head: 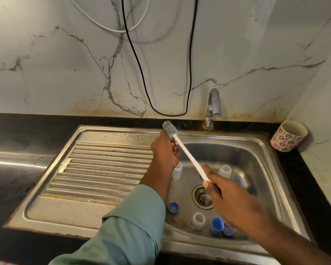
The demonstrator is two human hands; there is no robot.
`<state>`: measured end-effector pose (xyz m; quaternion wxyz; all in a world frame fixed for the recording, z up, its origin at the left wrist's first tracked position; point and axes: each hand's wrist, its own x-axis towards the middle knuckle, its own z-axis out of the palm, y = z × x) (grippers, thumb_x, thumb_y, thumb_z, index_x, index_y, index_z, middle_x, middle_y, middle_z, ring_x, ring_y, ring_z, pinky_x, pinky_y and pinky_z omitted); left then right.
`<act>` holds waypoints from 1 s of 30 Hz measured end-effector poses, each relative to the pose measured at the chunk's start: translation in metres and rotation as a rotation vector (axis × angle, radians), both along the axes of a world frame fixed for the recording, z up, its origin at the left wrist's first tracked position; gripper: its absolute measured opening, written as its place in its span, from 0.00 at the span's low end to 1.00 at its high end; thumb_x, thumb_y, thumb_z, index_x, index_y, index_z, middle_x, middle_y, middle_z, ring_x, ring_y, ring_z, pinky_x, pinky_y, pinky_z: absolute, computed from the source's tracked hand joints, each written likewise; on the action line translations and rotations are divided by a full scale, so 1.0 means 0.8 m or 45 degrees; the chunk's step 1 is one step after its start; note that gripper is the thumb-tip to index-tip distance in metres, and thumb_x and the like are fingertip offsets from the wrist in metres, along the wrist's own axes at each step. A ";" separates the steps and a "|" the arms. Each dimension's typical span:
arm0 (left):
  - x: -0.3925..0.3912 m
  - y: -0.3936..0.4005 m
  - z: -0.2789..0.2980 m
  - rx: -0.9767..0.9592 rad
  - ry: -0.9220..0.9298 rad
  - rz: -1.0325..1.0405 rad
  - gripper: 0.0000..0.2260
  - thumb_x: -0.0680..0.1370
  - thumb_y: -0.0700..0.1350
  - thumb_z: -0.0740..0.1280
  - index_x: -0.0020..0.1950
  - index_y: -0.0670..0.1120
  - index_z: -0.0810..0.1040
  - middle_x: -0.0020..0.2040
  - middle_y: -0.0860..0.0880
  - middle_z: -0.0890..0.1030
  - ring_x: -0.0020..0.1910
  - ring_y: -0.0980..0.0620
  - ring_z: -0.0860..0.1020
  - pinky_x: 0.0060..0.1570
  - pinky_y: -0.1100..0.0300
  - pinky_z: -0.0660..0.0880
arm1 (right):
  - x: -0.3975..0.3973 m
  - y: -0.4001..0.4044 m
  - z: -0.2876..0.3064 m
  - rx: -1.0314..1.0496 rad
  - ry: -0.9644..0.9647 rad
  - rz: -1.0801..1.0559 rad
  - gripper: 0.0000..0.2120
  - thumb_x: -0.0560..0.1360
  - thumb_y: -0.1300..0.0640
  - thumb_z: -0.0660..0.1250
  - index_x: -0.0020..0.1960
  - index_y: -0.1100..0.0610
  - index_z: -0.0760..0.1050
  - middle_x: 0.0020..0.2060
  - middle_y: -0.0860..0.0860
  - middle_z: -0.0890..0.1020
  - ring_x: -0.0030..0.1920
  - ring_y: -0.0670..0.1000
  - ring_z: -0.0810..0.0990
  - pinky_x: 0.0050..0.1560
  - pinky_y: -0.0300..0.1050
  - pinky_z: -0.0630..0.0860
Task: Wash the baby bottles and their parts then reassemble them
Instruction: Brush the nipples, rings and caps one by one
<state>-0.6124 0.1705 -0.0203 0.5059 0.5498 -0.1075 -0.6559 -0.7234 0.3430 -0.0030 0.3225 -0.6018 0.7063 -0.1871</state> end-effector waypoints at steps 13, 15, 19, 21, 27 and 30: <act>0.019 -0.008 0.001 0.033 0.224 0.147 0.07 0.80 0.44 0.66 0.45 0.42 0.76 0.33 0.47 0.73 0.27 0.54 0.72 0.21 0.66 0.68 | 0.003 0.013 -0.005 0.008 0.126 0.103 0.22 0.82 0.45 0.50 0.75 0.33 0.53 0.35 0.48 0.79 0.28 0.43 0.73 0.36 0.44 0.78; 0.021 -0.009 -0.004 -0.004 0.207 0.079 0.09 0.81 0.46 0.65 0.42 0.44 0.75 0.31 0.48 0.71 0.25 0.55 0.68 0.20 0.67 0.64 | 0.005 0.014 -0.004 0.007 0.105 0.103 0.22 0.82 0.46 0.51 0.74 0.33 0.53 0.36 0.50 0.79 0.29 0.43 0.73 0.34 0.43 0.77; 0.028 -0.011 0.003 -0.030 0.171 0.033 0.12 0.83 0.46 0.61 0.40 0.46 0.72 0.31 0.48 0.69 0.25 0.55 0.66 0.20 0.68 0.62 | 0.011 0.004 0.000 0.003 0.082 0.064 0.23 0.83 0.46 0.51 0.75 0.32 0.51 0.35 0.52 0.78 0.28 0.44 0.72 0.32 0.42 0.75; 0.041 -0.017 0.007 -0.021 0.155 0.155 0.08 0.81 0.43 0.63 0.43 0.43 0.75 0.33 0.47 0.73 0.27 0.53 0.72 0.21 0.66 0.69 | 0.015 0.014 0.006 0.043 0.071 0.098 0.23 0.83 0.47 0.51 0.75 0.32 0.50 0.35 0.49 0.75 0.29 0.44 0.72 0.32 0.40 0.74; 0.027 0.003 -0.001 -0.051 -0.086 -0.051 0.08 0.80 0.45 0.66 0.43 0.44 0.77 0.28 0.49 0.70 0.24 0.56 0.66 0.21 0.65 0.63 | 0.012 -0.005 0.007 -0.020 -0.024 0.004 0.21 0.83 0.48 0.53 0.75 0.35 0.57 0.36 0.52 0.76 0.28 0.44 0.72 0.31 0.41 0.74; 0.042 -0.002 -0.002 -0.014 -0.046 0.036 0.09 0.80 0.44 0.63 0.40 0.44 0.75 0.30 0.49 0.70 0.23 0.55 0.65 0.22 0.66 0.64 | 0.014 0.012 0.009 0.023 -0.002 0.059 0.21 0.83 0.48 0.52 0.75 0.35 0.56 0.34 0.52 0.76 0.26 0.43 0.70 0.28 0.37 0.71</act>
